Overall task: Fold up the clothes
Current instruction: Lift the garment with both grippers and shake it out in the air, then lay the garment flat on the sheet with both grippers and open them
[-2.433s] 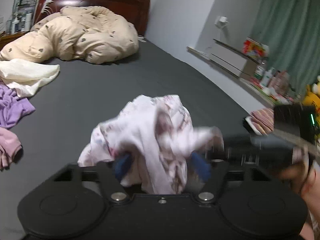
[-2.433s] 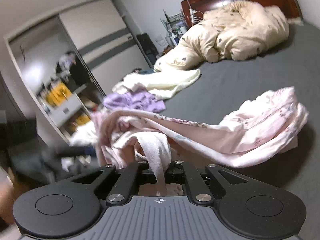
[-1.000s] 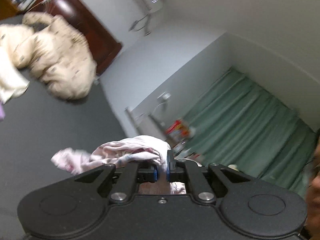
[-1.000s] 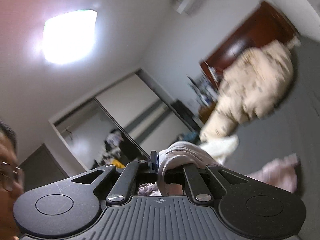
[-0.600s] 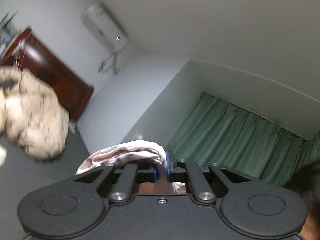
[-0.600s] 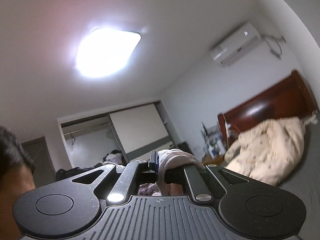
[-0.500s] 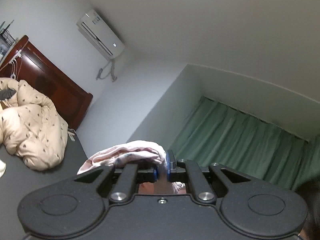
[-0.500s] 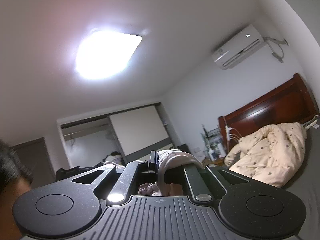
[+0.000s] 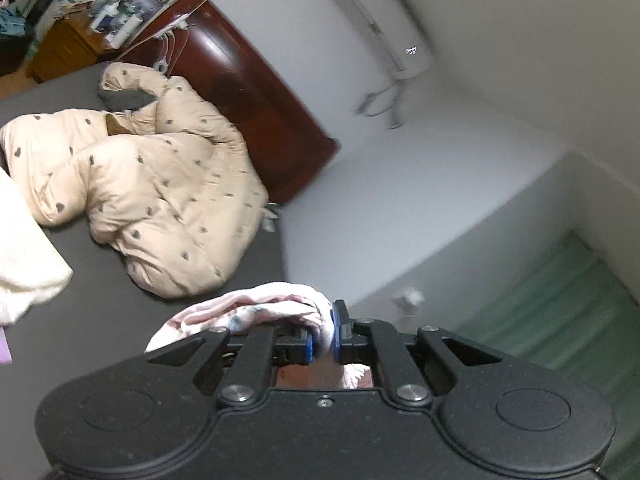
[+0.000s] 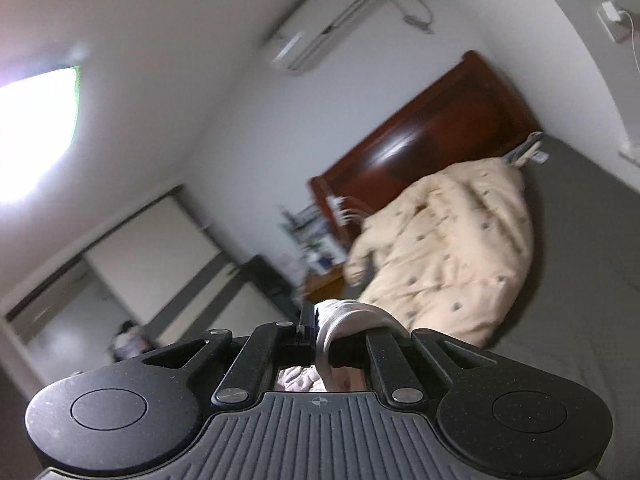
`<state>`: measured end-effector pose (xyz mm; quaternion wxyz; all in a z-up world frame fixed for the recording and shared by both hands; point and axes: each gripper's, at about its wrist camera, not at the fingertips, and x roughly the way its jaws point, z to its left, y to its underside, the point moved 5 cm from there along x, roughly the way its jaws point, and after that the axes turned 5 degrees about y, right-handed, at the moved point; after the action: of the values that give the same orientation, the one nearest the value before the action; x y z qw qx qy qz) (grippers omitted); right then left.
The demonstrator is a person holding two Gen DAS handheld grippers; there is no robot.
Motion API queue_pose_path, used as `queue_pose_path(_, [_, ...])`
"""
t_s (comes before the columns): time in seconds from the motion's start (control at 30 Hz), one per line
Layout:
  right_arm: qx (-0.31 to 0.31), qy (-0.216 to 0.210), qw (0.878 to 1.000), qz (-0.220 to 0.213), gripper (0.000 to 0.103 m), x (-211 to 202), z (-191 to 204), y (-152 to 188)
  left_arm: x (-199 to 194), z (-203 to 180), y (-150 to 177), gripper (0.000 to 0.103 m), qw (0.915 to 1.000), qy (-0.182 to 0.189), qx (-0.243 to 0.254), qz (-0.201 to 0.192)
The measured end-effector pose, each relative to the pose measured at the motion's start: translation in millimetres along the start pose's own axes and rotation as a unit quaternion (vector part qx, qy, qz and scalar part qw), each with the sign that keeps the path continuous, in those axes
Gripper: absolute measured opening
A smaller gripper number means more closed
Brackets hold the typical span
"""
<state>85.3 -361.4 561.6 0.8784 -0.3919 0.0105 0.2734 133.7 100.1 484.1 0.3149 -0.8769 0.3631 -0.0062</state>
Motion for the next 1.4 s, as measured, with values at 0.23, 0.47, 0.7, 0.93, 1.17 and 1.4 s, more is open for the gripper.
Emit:
queue_pose_path(0.23, [-0.062, 0.033, 0.992, -0.106, 0.005, 26, 62, -101, 64, -62, -84, 0.009, 0.996, -0.022, 0.027, -0.082])
queue_pose_path(0.47, [-0.128, 0.001, 0.983, -0.132, 0.005, -24, 84, -105, 21, -122, -98, 0.009, 0.9775, 0.07, 0.142, -0.139])
queue_pose_path(0.7, [-0.087, -0.013, 0.996, 0.005, 0.005, -41, -38, 66, -15, -23, 15, 0.009, 0.9828, 0.102, 0.152, -0.024])
queue_pose_path(0.93, [0.063, 0.043, 0.983, 0.165, 0.005, -34, -221, 310, -7, 193, 195, 0.009, 0.9929, 0.038, 0.005, 0.113])
queue_pose_path(1.17, [0.14, 0.142, 0.943, 0.265, 0.005, -26, -329, 439, -11, 345, 345, 0.009, 0.9686, -0.087, -0.115, 0.203])
queue_pose_path(1.4, [0.172, 0.182, 0.919, 0.304, 0.005, -39, -380, 481, -22, 383, 395, 0.01, 0.9543, -0.128, -0.145, 0.228])
